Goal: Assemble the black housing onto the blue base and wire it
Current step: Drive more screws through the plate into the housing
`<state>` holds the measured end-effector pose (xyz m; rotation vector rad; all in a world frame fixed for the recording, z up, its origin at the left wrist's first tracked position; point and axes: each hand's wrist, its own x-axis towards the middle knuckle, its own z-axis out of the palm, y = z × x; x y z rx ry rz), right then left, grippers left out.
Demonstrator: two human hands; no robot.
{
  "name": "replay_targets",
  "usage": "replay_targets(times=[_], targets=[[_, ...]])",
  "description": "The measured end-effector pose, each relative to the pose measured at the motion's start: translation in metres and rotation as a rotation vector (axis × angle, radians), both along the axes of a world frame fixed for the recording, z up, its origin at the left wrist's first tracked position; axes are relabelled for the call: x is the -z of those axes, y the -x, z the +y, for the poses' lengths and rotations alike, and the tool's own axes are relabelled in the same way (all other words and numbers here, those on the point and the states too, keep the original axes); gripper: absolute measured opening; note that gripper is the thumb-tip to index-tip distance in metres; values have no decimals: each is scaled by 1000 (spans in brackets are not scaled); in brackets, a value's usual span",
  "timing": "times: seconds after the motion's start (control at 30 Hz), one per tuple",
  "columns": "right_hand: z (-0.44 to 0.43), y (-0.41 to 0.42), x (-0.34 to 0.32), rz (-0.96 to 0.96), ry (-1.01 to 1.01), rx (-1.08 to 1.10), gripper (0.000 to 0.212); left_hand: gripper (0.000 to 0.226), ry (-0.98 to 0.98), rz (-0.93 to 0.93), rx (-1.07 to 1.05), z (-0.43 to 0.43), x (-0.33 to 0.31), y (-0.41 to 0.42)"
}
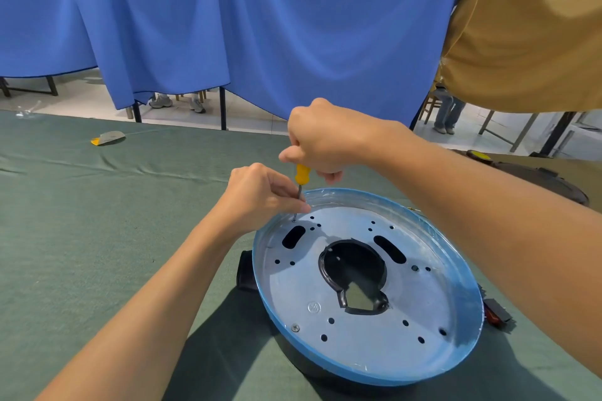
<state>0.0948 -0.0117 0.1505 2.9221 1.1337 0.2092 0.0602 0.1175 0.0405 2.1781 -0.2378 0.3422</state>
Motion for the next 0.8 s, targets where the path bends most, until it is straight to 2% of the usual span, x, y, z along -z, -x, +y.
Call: replay_targets(times=[0.13,0.23,0.37,0.47,0.57,0.73,0.8], targets=[[-1,-2,1,25,18,-11,37,8,-46,1,-9,0,-1,-3],[-2,4,-7,43,102,-65,15,13,-60,33,25,4,0,-7],[4,13,-10,44,129,-54,27,14,-93,48,69,9,3,-9],[18,18,-8,37,125,-3,27,10,-46,58,137,11,2,-7],[28,19,-2,12,97,85,23,18,-11,90,180,13,1,-4],[27,17,-5,183,62,206,22,7,-12,85,128,8,3,-3],[22,19,-7,205,91,218,22,2,-73,53,82,4,2,-5]])
